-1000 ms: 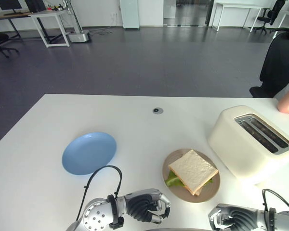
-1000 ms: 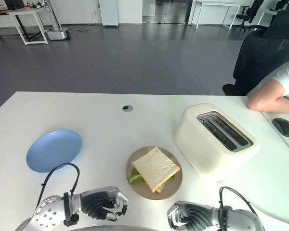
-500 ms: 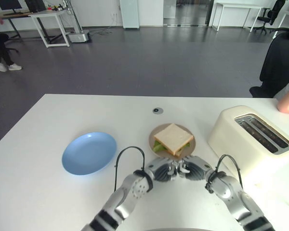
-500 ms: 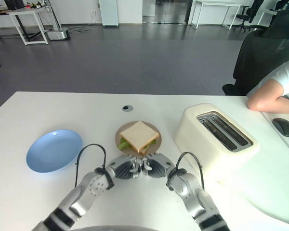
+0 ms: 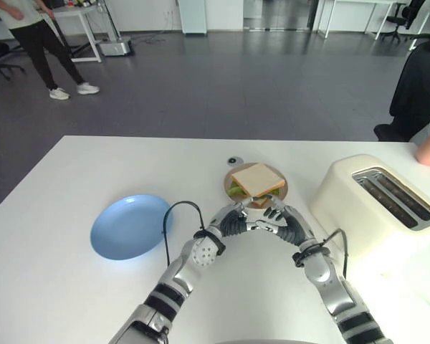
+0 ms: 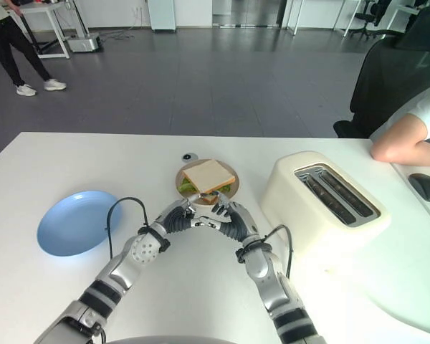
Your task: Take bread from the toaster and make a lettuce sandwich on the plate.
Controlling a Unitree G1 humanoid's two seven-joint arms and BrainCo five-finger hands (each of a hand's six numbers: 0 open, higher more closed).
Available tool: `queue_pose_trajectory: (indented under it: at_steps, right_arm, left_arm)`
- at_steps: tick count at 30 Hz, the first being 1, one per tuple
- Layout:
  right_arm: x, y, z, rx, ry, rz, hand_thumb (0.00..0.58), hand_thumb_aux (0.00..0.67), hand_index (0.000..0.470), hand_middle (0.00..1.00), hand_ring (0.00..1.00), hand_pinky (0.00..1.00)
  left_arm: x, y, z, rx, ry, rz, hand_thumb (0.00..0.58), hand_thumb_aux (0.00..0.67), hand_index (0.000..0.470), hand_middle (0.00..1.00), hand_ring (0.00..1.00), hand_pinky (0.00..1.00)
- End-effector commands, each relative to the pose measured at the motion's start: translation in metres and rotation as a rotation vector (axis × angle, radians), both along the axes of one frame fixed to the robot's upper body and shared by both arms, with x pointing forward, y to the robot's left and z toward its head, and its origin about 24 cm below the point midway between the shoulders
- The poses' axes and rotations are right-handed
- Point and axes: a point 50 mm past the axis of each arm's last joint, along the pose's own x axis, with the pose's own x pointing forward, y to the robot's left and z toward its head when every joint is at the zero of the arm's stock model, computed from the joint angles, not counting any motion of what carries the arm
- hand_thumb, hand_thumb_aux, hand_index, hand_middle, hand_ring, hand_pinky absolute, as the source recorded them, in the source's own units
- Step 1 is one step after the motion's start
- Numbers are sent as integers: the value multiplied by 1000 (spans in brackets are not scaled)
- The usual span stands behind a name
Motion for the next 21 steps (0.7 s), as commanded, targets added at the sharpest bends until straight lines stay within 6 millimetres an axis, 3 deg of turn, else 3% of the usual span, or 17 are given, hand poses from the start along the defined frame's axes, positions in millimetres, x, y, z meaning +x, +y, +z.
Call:
queue_pose_trajectory:
  at_steps: [1, 2, 7, 11, 15, 21]
  right_arm:
    - [-37, -19, 21, 197, -28, -31, 0, 0, 0, 0, 0, 0]
    - [-47, -23, 28, 262, -29, -35, 0, 0, 0, 0, 0, 0]
    - [-83, -48, 40, 515, -4, -129, 0, 0, 0, 0, 0, 0]
    - [-100, -57, 34, 552, 15, -154, 0, 0, 0, 0, 0, 0]
    - [-109, -59, 24, 579, 72, -151, 0, 0, 0, 0, 0, 0]
    - [-105, -60, 11, 575, 132, -102, 0, 0, 0, 0, 0, 0]
  left_arm:
    - [-32, 40, 8, -206, 120, 49, 0, 0, 0, 78, 78, 78]
    - [-41, 50, 14, -276, 138, 69, 0, 0, 0, 0, 0, 0]
    - [-63, 77, 34, -537, 141, 116, 0, 0, 0, 0, 0, 0]
    - [-74, 88, 36, -594, 125, 126, 0, 0, 0, 0, 0, 0]
    - [-87, 99, 34, -589, 98, 159, 0, 0, 0, 0, 0, 0]
    - [-110, 110, 24, -577, 68, 227, 0, 0, 0, 0, 0, 0]
